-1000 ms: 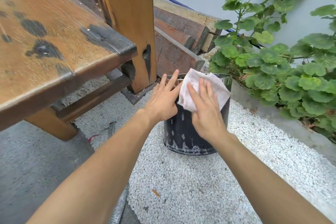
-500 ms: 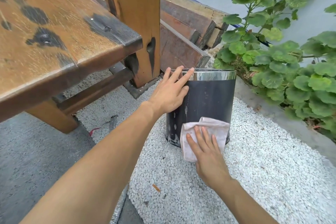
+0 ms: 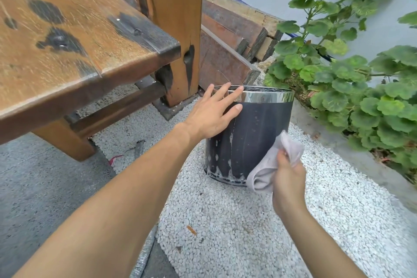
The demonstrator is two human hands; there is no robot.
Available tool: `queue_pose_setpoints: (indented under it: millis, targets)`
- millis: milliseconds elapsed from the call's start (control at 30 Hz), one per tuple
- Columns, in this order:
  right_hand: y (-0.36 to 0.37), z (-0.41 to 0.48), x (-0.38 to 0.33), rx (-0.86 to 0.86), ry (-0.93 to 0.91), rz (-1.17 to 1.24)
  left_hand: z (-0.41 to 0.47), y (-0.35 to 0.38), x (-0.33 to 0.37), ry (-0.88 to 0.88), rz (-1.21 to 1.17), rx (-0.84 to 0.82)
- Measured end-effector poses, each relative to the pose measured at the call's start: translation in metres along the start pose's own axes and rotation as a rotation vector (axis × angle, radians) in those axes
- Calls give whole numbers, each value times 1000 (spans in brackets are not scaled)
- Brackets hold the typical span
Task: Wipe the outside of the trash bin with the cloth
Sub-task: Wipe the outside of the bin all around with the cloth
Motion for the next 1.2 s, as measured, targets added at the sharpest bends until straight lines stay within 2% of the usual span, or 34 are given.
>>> queue_pose_setpoints:
  millis: [67, 167, 233, 333, 400, 567, 733, 833, 867, 933, 1067, 1133, 1200]
  targets:
    - [13, 6, -23, 20, -247, -134, 4, 2, -3, 11, -43, 17]
    - [47, 17, -35, -142, -651, -547, 9, 3, -5, 67, -62, 31]
    - [68, 27, -25, -262, -803, -867, 8, 2, -4, 99, -61, 29]
    - [81, 36, 5, -316, -898, -1244, 7, 6, -4, 61, -140, 11]
    - [79, 35, 29, -332, -929, -1393, 7, 7, -4, 20, -177, 17]
    - [60, 25, 83, -383, -974, -1594, 9, 5, -3, 9, -175, 33]
    - [35, 7, 122, -521, -840, -1673, 5, 1, 1, 59, -140, 44]
    - [24, -7, 129, -622, -750, -1649, -1, -3, 1, 55, -73, 36]
    - [23, -12, 123, -655, -719, -1589, -4, -3, 2, 41, -51, 15]
    - [19, -18, 99, -716, -532, -1338, -10, -3, 5, 30, -4, 0]
    - [11, -11, 18, -460, -153, -729, -14, 4, 12, 17, 121, 29]
    - [4, 0, -25, -341, -71, -501, -15, 9, 15, 7, 217, 49]
    - [-5, 14, -63, -241, -88, -314, -16, 12, 18, 3, 280, 67]
Point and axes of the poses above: each hand's wrist, its own z-axis towards the middle knuckle, its own y-axis out of the palm, x = y × z, the point moved 3 cm from there along z, towards the middle knuckle, and after that the axes turned 7 degrees about -x, right-handed, at the moved point
